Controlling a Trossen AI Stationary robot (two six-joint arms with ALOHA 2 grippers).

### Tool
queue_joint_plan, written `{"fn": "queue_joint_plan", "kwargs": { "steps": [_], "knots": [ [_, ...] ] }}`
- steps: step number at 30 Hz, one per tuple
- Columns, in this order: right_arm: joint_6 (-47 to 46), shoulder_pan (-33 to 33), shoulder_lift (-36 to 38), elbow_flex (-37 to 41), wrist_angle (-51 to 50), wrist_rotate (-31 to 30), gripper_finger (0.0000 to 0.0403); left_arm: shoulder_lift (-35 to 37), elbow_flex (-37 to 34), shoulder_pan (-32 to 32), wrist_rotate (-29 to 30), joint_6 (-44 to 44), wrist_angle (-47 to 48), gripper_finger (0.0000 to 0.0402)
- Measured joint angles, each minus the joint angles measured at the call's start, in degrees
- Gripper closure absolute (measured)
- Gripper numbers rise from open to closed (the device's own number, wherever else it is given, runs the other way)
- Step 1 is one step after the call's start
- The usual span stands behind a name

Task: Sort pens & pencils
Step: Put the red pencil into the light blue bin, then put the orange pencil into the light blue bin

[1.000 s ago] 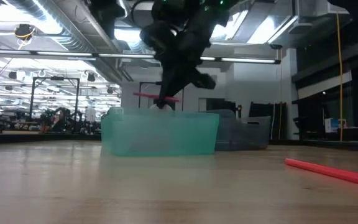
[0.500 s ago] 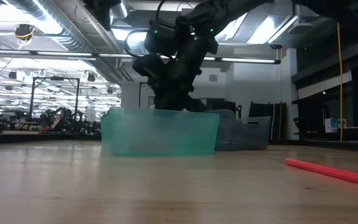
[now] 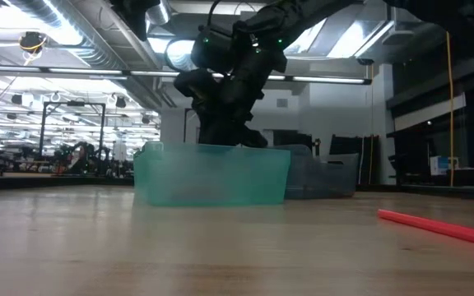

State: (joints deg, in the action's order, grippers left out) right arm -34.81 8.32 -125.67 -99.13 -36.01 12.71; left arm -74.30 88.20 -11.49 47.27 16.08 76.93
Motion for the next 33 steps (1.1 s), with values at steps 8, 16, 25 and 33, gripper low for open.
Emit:
{"fn": "queue_joint_plan", "kwargs": {
  "steps": [8,16,25,33],
  "knots": [
    [0.64,0.04,0.07,-0.06,1.97,0.02,0.0306,0.0,0.0,0.02,0.0,-0.02,0.02,0.0352],
    [0.65,-1.81,0.09,-12.11,-14.79,1.23,0.0312,0.0,-0.02,0.02,-0.02,-0.02,0.28,0.0356],
    [-11.68,-18.09,0.28,-21.56,-37.68,-10.07,0.0319,-0.02,-0.02,0.03,-1.99,0.12,0.59,0.0372],
    [-30.53,-28.88,0.1,-15.22,-39.15,-11.52,0.0313,-0.02,-0.02,0.09,-4.83,0.33,0.61,0.0374]
  ]
}}
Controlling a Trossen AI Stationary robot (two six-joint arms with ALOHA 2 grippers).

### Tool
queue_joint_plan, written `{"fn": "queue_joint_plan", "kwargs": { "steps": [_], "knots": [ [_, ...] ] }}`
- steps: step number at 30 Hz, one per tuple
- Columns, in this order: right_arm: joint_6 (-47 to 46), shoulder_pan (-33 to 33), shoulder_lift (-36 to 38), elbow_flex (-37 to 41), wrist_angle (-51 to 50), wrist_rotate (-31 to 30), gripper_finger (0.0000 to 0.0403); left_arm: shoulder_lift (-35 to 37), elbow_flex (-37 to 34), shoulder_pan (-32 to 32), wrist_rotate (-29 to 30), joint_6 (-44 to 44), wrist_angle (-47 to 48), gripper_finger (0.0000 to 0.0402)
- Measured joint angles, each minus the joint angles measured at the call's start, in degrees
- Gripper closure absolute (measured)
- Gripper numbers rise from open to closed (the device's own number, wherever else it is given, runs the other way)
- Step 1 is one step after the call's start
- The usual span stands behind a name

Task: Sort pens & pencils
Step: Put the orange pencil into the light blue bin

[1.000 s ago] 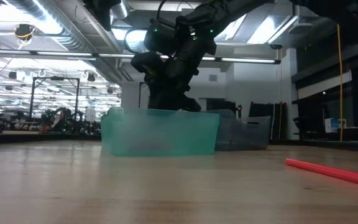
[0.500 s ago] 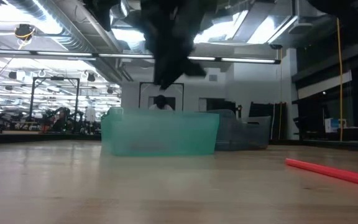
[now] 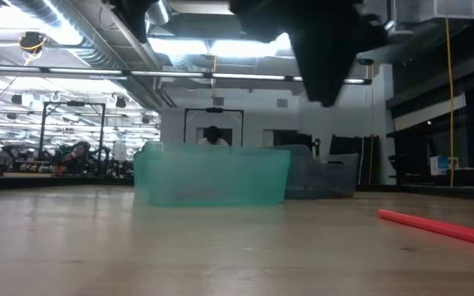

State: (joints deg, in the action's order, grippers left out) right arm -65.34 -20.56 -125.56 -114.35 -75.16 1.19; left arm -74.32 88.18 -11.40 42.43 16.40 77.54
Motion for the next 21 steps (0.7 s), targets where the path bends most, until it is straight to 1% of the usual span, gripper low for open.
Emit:
{"fn": "queue_joint_plan", "kwargs": {
  "steps": [3,10,13,16,21],
  "knots": [
    [-5.1,-1.24,-0.02,2.65,0.89,-0.04,0.0298,0.0,0.0,-0.02,-0.15,0.0,0.0,0.0374],
    [-12.16,-2.05,0.0,7.63,2.99,0.58,0.0263,-0.02,0.0,0.24,-0.15,0.0,0.04,0.0374],
    [-14.43,-2.83,0.04,10.0,2.62,0.78,0.0259,-0.02,0.0,0.28,-0.17,0.0,0.02,0.0374],
    [-16.53,-3.63,0.03,11.92,2.3,2.89,0.0258,-0.02,0.0,0.31,-0.17,0.0,0.02,0.0374],
    [-20.28,-4.83,0.01,14.45,3.71,3.91,0.0258,-0.02,0.0,0.31,-0.15,0.0,0.02,0.0374]
  ]
}}
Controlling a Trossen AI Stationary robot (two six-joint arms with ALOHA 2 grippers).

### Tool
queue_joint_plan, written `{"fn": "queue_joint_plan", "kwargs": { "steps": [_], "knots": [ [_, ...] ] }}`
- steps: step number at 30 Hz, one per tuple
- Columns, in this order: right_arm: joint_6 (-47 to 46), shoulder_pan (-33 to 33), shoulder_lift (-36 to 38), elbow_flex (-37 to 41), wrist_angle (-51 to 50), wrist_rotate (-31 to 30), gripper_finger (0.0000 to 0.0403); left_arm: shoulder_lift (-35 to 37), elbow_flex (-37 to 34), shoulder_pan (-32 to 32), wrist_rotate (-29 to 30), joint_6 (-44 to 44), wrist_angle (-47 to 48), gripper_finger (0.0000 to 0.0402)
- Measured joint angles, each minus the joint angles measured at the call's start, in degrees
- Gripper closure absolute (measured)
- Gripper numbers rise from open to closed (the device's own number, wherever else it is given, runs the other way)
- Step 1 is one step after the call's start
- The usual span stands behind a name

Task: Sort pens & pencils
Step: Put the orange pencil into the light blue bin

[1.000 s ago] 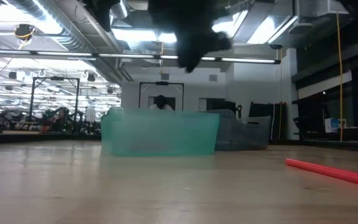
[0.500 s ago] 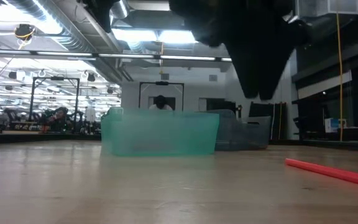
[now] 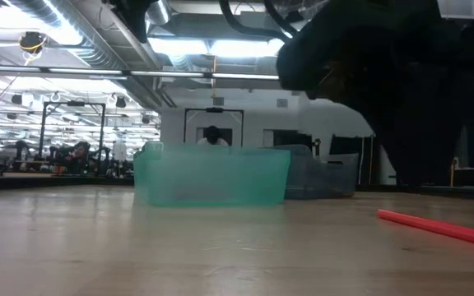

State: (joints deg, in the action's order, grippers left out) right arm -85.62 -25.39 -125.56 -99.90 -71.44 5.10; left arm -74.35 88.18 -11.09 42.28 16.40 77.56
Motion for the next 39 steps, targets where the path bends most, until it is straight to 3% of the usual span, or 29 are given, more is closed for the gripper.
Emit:
{"fn": "queue_joint_plan", "kwargs": {
  "steps": [21,30,39],
  "knots": [
    [-2.9,-0.3,0.09,1.52,2.62,-3.05,0.0258,0.0,-0.02,1.7,-0.02,-0.04,-0.01,0.0374],
    [-4.33,-0.25,0.48,9.48,8.7,2.2,0.0258,0.0,-0.02,3.38,-0.02,-0.04,-0.02,0.0374],
    [-4.37,-0.26,0.39,10.12,10.12,2.49,0.0258,0.0,-0.02,3.43,-0.02,-0.04,-0.05,0.0374]
  ]
}}
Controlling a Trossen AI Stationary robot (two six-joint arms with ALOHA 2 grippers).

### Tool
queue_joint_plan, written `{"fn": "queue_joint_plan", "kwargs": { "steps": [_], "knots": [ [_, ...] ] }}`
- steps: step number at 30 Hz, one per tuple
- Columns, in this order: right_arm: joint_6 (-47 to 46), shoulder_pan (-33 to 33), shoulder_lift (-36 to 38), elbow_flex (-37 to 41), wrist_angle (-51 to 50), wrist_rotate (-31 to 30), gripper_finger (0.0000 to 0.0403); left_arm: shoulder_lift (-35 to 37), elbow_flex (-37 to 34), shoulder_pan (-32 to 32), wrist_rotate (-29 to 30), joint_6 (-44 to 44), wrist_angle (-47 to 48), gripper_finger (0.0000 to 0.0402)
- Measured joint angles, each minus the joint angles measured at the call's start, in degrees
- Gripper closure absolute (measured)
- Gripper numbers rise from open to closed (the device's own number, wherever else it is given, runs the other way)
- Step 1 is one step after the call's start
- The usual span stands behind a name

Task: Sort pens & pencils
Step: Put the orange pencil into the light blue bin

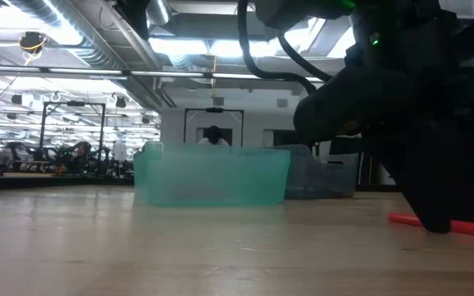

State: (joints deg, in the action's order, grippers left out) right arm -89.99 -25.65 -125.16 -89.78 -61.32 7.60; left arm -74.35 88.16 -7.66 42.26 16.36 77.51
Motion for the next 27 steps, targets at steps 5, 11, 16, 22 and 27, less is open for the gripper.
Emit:
{"fn": "queue_joint_plan", "kwargs": {
  "steps": [5,11,16,22,27],
  "knots": [
    [-0.48,0.0,-0.11,0.04,0.13,0.21,0.0258,0.0,0.0,0.0,0.0,0.0,0.01,0.0374],
    [-0.86,0.04,-0.2,0.04,0.57,1.02,0.0281,0.0,0.0,0.0,0.0,0.0,0.01,0.0374],
    [-0.48,0.04,-0.2,0.04,1.51,1.22,0.0326,0.0,0.0,0.0,0.0,0.0,0.01,0.0374],
    [0.58,0.06,-0.2,0.04,1.66,1.31,0.0378,0.0,0.0,0.0,0.0,0.0,0.02,0.0374],
    [3.19,0.92,-0.2,-0.37,1.13,1.89,0.0394,0.0,0.0,-0.02,0.0,0.0,0.02,0.0374]
  ]
}}
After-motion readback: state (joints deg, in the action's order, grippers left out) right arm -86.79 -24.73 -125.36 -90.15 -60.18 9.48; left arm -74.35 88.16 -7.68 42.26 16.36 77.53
